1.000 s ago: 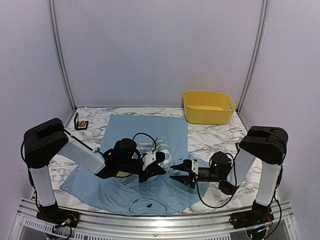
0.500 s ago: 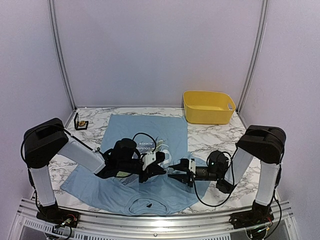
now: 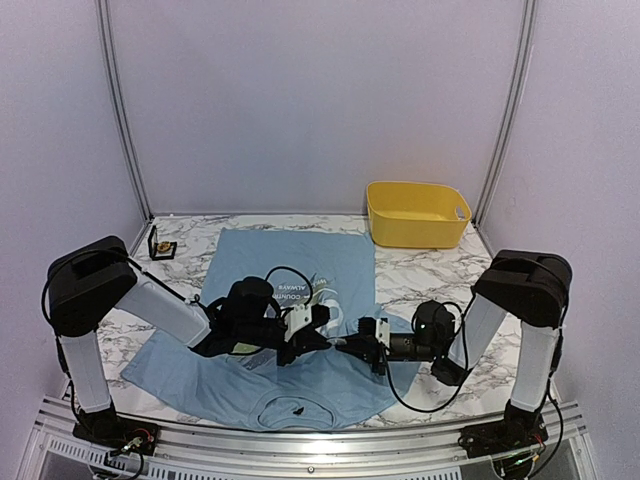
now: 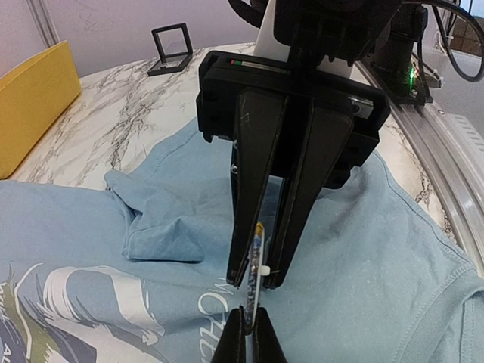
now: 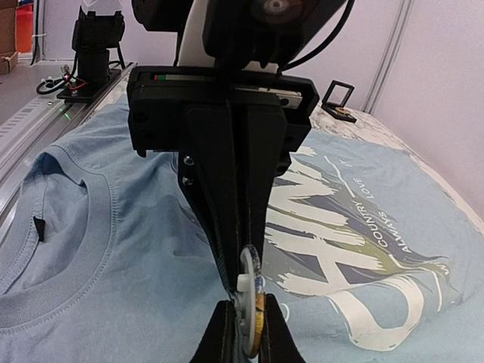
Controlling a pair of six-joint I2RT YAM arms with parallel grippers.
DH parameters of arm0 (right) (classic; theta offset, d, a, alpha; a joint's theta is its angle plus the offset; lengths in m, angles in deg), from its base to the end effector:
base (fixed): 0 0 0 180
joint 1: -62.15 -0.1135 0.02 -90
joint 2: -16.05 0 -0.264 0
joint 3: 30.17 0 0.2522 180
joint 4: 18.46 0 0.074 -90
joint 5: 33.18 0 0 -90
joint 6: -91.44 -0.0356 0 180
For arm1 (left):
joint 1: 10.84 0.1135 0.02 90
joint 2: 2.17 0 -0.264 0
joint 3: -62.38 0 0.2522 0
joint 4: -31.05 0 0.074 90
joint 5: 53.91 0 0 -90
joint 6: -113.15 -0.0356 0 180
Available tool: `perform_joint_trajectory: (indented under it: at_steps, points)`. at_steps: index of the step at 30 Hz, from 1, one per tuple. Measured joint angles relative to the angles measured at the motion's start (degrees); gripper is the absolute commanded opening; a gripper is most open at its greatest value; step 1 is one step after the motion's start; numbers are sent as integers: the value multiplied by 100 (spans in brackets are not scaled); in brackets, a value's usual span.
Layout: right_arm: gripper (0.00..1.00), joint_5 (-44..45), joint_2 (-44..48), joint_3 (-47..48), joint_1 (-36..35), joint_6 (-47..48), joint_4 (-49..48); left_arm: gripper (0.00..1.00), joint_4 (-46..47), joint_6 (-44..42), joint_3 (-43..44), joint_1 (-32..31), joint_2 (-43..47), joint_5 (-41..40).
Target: Pin the brooch onto the clothing
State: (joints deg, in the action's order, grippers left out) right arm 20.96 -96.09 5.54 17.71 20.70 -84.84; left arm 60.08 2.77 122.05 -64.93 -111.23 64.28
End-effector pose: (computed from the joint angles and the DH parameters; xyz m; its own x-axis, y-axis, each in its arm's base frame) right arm 0.1853 0.2109 0.0949 0.2054 -0.1730 -0.9633 -0.9656 0.1247 -0.2283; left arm 0.2029 -0.3089 0.1349 0.1478 0.3193 -0.9361 0.9837 0.0502 0.1724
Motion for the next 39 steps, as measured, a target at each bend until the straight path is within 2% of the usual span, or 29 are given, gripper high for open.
perform_joint_trajectory:
  at_steps: [14, 32, 39]
  points:
    - [6, 210, 83, 361, 0, -151, 960, 0, -256, -181, 2, -2, 0, -378]
    - [0, 507, 256, 863, -33, -492, 2343, 0, -643, -409, 87, -11, 0, -866]
    - [0, 431, 308, 837, 48, -935, 2286, 0, -634, -424, 101, -15, 35, -922]
